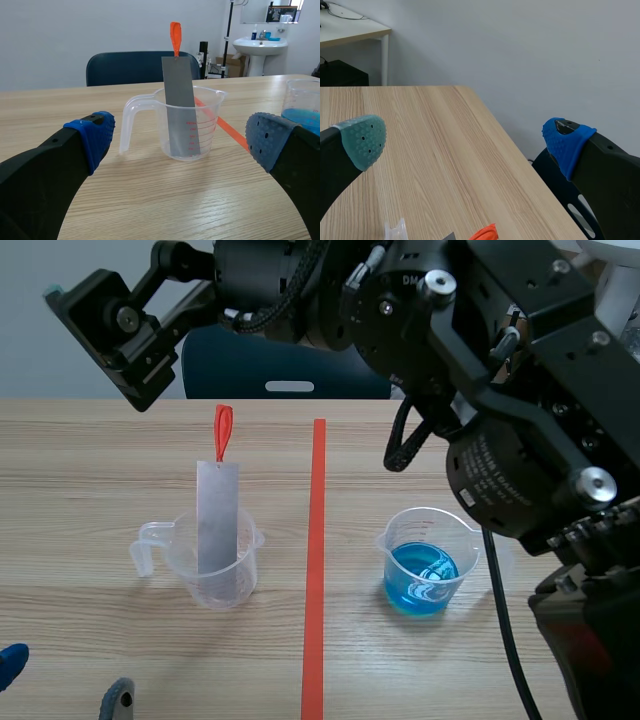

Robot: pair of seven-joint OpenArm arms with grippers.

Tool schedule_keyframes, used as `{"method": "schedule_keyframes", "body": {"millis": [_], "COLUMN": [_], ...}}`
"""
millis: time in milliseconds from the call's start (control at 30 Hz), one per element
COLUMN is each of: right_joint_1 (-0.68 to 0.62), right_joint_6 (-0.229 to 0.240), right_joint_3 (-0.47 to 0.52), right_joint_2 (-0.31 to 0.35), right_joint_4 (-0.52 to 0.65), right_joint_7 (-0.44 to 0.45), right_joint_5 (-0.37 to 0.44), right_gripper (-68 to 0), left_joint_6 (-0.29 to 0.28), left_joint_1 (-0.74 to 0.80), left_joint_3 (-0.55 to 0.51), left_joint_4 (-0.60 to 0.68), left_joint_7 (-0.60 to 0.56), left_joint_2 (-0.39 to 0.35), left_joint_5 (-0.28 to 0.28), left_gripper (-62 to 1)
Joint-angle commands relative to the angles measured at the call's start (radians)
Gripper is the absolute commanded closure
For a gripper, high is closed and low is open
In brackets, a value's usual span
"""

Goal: Do the redox reaction experiment. return to the home posture

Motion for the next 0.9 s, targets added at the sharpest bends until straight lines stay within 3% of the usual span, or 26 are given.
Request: {"method": "schedule_keyframes", "body": {"millis": [0,600,867], "right_joint_1": [0.017,0.016,0.007], "right_joint_6": [-0.004,-0.014,-0.038], "right_joint_3": [-0.004,0.005,0.083], "right_joint_2": [-0.003,0.002,0.079], "right_joint_4": [-0.003,-0.002,0.0], "right_joint_7": [0.014,-0.005,0.016], "right_joint_5": [0.008,0.011,0.072], "right_gripper": [-67.9,-67.9,-67.9], "left_joint_6": [0.001,0.001,0.001], "left_joint_1": [0.0,0.0,0.001], "left_joint_3": [-0.006,-0.006,-0.006], "left_joint_4": [0.015,0.015,0.015], "left_joint_7": [-0.015,-0.015,-0.015], "left_joint_2": [-0.008,-0.008,-0.012], "left_joint_5": [-0.006,-0.006,-0.006], "left_gripper": [-55.1,-55.1,-55.1]}}
